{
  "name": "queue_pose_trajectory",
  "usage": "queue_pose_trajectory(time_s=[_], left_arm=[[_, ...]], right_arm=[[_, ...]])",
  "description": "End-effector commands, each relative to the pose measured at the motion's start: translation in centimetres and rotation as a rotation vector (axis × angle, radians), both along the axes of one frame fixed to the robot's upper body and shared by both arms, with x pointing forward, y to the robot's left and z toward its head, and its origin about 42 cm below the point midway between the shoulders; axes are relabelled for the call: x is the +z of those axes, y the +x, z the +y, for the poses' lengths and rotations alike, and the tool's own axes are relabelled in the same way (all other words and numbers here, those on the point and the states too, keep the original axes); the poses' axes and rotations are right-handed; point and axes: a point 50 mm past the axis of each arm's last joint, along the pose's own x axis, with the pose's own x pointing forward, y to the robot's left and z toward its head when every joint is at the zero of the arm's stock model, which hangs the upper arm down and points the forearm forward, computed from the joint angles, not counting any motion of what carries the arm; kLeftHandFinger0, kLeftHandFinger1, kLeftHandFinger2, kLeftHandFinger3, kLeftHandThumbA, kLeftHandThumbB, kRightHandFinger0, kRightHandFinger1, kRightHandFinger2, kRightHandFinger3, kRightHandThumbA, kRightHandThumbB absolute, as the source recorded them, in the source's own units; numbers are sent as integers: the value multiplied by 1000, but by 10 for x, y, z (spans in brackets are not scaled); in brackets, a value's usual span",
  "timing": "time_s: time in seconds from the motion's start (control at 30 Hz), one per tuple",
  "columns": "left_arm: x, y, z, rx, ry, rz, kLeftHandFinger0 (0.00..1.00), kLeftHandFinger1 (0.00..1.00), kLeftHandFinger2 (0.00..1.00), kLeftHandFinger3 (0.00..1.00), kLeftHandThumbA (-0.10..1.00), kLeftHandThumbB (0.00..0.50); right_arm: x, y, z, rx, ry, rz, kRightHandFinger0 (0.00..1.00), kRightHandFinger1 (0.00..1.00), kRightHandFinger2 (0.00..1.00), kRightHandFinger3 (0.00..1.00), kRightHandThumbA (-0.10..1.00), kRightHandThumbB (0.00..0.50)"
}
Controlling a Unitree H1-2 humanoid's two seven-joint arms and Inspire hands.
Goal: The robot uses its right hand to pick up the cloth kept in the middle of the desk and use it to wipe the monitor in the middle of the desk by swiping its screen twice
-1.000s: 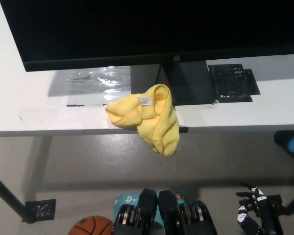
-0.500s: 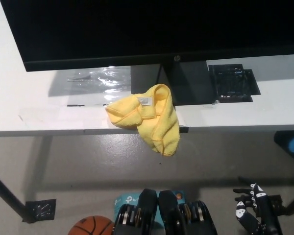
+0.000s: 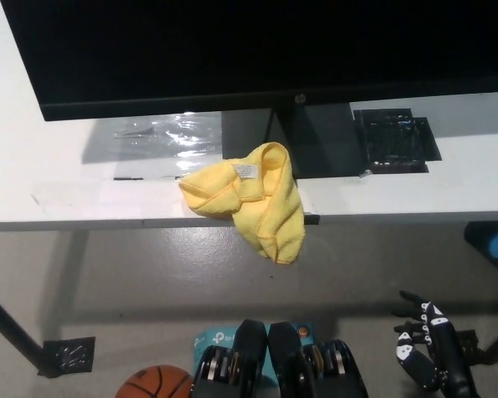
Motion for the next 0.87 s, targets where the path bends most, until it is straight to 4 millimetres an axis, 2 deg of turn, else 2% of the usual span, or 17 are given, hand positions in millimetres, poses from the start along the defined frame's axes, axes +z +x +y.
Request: queue_pose_trajectory(time_s=[0.0, 0.17, 0.3, 0.37, 0.4, 0.5, 0.63, 0.77, 0.8, 0.83], left_arm=[[14, 0, 8, -14, 39, -20, 519, 557, 721, 946, 324, 0], [11, -1, 11, -17, 40, -23, 537, 573, 732, 950, 302, 0], [12, -2, 10, -15, 41, -26, 520, 561, 725, 947, 304, 0], [14, -2, 9, -14, 36, -27, 514, 556, 723, 949, 306, 0], [14, 0, 9, -12, 31, -32, 515, 556, 720, 946, 304, 0], [13, 1, 11, -9, 37, -35, 509, 550, 710, 932, 290, 0], [14, 1, 12, -10, 43, -29, 503, 545, 712, 935, 294, 3], [11, 2, 13, -10, 36, -25, 491, 536, 702, 937, 327, 6], [11, 2, 13, -11, 34, -26, 493, 537, 700, 934, 320, 0], [10, 2, 13, -8, 29, -18, 504, 545, 705, 935, 317, 0]], right_arm=[[9, 9, 0, 4, 34, -57, 412, 512, 653, 852, -100, 97], [9, 8, 1, -2, 43, -47, 384, 498, 644, 856, -100, 81], [9, 6, 0, -1, 48, -44, 422, 528, 664, 858, -100, 73], [9, 6, 0, 2, 41, -37, 412, 527, 673, 864, -100, 74], [9, 7, 0, 2, 49, -43, 371, 483, 651, 864, -100, 74], [9, 11, 2, 5, 45, -48, 401, 514, 665, 859, -100, 79], [8, 11, 2, 6, 59, -37, 368, 506, 676, 846, -100, 79], [7, 10, 2, 14, 39, -40, 377, 497, 674, 851, -100, 84], [5, 11, 2, 16, 27, -33, 433, 525, 682, 854, -100, 79], [5, 11, 1, 16, 22, -28, 449, 538, 692, 857, -100, 74]])
